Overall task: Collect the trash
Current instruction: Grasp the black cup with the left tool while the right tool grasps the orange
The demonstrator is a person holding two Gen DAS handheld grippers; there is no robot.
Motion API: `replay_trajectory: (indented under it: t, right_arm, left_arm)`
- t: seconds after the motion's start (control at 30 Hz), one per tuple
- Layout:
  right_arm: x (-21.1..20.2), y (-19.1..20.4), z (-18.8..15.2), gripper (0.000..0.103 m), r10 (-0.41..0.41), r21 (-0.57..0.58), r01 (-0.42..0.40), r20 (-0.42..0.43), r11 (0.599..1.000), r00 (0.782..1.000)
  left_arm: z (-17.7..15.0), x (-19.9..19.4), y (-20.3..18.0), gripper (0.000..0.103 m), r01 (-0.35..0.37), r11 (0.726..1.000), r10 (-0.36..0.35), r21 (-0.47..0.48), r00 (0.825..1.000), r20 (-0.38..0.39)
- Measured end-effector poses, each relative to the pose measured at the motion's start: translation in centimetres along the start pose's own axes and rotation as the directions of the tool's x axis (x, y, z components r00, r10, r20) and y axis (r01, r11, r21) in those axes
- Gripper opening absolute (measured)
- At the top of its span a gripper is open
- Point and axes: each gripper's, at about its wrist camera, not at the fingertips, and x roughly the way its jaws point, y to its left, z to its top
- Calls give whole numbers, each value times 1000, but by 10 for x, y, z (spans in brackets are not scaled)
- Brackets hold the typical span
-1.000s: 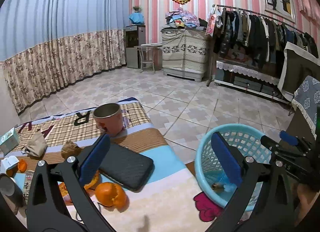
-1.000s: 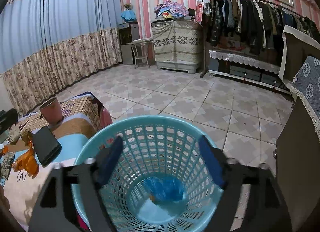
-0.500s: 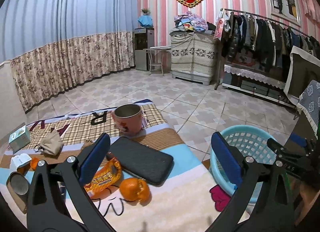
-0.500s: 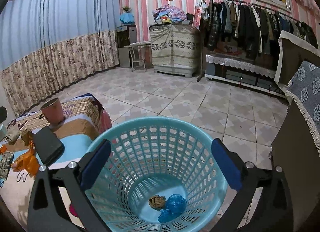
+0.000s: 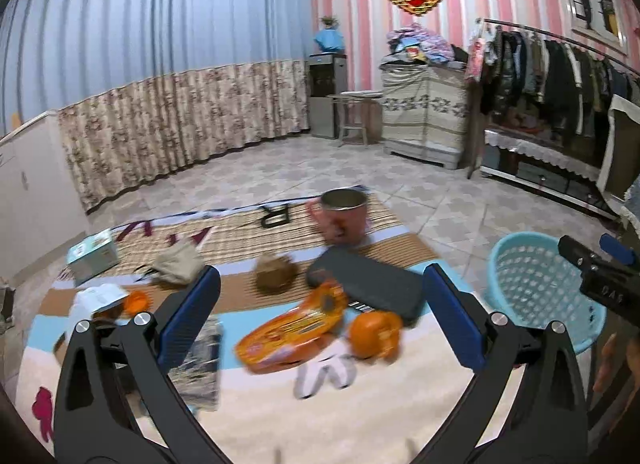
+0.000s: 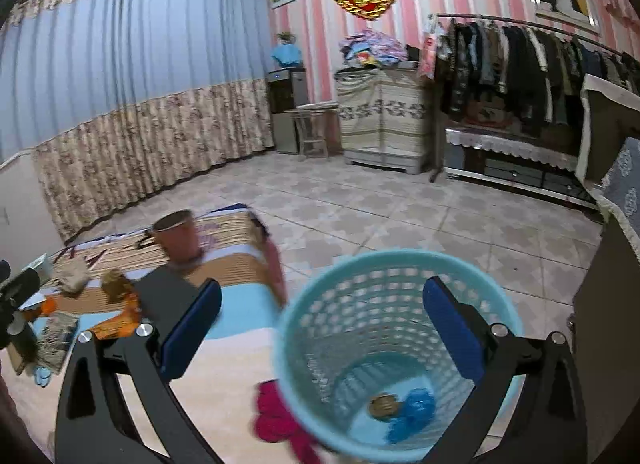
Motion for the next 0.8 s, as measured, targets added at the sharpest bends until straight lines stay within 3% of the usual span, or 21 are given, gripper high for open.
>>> replay_trajectory:
  t: [0.27,0.43,0.63,0.8]
  right_arm:
    - [-1,78,-12,99,68,-92,-69,-14,993,998]
    - [-1,119,-15,99,81,-186,-87,-38,979,996]
    - [6,145,-15,99,107,-176,-118,-72,977,992]
    - [33,152,-37,99,36,-207,-64,-134,976,990]
  left_arm:
    - [-22,2,87,98,-137,989,135,-49,990,-39]
    - [-36,4,131,98,-249,968,248,-41,968,-41]
    - [-56,14,162,98,-245,963,236,-112,968,-89]
    - [-74,27,173,98,-239,964,221,-120,965,-144]
